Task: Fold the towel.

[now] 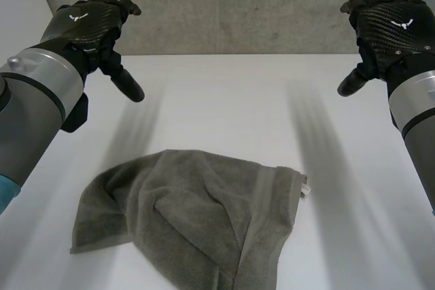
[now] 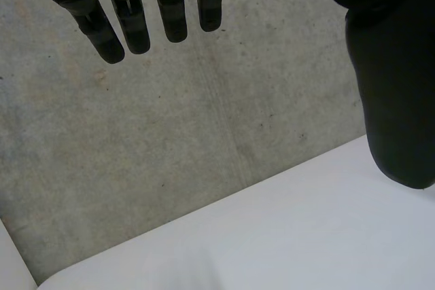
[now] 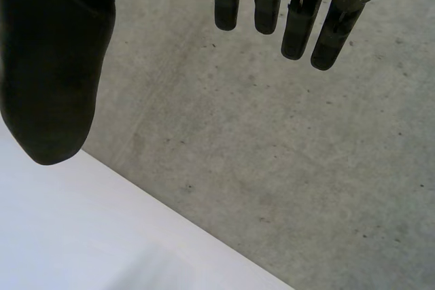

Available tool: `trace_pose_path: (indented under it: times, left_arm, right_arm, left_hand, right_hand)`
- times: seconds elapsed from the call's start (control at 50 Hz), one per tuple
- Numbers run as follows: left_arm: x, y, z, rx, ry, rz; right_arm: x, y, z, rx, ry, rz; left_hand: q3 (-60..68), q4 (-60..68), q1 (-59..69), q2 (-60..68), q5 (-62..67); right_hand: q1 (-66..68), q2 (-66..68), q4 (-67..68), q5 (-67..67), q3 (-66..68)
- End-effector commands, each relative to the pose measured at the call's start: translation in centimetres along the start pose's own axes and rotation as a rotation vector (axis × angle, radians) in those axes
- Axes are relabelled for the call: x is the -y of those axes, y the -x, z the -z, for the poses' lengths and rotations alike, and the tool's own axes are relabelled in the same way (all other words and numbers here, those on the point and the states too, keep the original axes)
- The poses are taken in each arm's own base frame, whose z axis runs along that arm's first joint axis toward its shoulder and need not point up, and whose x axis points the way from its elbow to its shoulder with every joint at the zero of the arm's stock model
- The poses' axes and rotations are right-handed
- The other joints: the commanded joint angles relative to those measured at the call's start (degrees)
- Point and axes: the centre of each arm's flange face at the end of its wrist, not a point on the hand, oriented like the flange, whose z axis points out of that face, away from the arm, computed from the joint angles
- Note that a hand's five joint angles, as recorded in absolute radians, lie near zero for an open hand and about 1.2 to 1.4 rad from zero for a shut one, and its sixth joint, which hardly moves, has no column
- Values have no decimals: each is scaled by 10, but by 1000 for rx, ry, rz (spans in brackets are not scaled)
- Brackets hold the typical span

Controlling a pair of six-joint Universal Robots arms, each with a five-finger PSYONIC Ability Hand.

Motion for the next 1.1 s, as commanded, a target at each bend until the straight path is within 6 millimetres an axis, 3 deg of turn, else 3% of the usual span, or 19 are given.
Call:
trace_pose_path:
  times: [0.02,0.16,0.22,0.28,0.46,0.5,0.52,0.56,0.62,0.64,0.66,0.68,0.82,0.86,0.88,0.92,1.0,1.06,1.1]
  left_arm:
    - [-1,-1,3,-10,5,-4]
    - [-40,-4,30,-44,135,-57]
    - [-66,-6,41,-78,220,-118]
    - [-90,-9,51,-134,288,-180]
    - [-152,-16,63,-207,368,-216]
    - [-168,-19,62,-221,407,-220]
    - [-168,-19,62,-221,408,-220]
    - [-178,-21,60,-229,437,-223]
    - [-186,-22,57,-226,462,-225]
    - [-186,-22,56,-226,462,-225]
    - [-187,-21,54,-222,464,-227]
    - [-187,-21,52,-219,462,-226]
    - [-164,-20,30,-199,360,-219]
    - [-156,-20,21,-189,322,-216]
    - [-145,-17,9,-169,272,-211]
    - [-135,-10,-5,-141,227,-207]
    - [-113,9,-47,-65,119,-213]
    - [-108,11,-59,-56,92,-229]
    - [-105,12,-80,-46,59,-262]
  right_arm:
    - [1,8,3,90,9,13]
    - [-18,36,27,396,124,172]
    - [-49,58,62,665,172,338]
    - [-68,68,82,793,163,431]
    - [-126,91,126,1008,189,505]
    - [-132,93,128,1019,201,501]
    - [-138,95,129,1032,220,494]
    - [-145,96,130,1044,251,485]
    - [-155,99,128,1060,288,478]
    - [-156,100,124,1061,286,479]
    - [-156,100,124,1061,286,479]
    - [-154,100,118,1046,274,467]
    - [-123,89,68,827,179,317]
    - [-99,72,37,631,113,176]
    - [-99,72,37,630,113,175]
    - [-87,55,9,446,67,56]
    - [-86,44,-7,303,77,7]
    - [-103,40,-18,217,157,56]
    - [-111,40,-22,192,197,103]
  left_hand:
    - [-31,-40,-41,-36,-116]
    - [-11,-20,-21,-16,-96]
    - [18,9,7,12,-68]
    - [20,11,9,14,-66]
    - [28,19,17,23,-57]
    - [205,196,195,200,120]
    - [207,197,196,201,121]
    - [406,397,395,400,320]
    - [532,523,522,527,447]
    - [533,524,522,527,447]
    - [589,580,579,584,504]
    - [658,649,647,653,573]
    - [659,650,648,653,573]
    - [659,650,648,653,573]
    - [659,650,648,653,573]
    - [659,650,648,653,573]
    - [659,650,648,653,573]
    - [659,650,648,653,573]
    - [659,650,648,653,573]
  right_hand:
    - [-23,-41,-42,-33,-35]
    - [-23,-41,-42,-33,-35]
    - [-23,-41,-42,-33,-35]
    - [-23,-41,-42,-33,-35]
    - [-9,-27,-29,-19,-22]
    - [81,62,61,71,68]
    - [166,147,146,156,153]
    - [231,212,211,221,218]
    - [375,357,356,365,362]
    - [513,495,494,504,501]
    - [515,496,495,505,502]
    - [676,657,656,666,663]
    - [677,659,658,667,665]
    - [677,659,658,667,665]
    - [677,659,658,667,665]
    - [677,659,658,667,665]
    - [677,659,658,667,665]
    - [677,659,658,667,665]
    - [677,659,658,667,665]
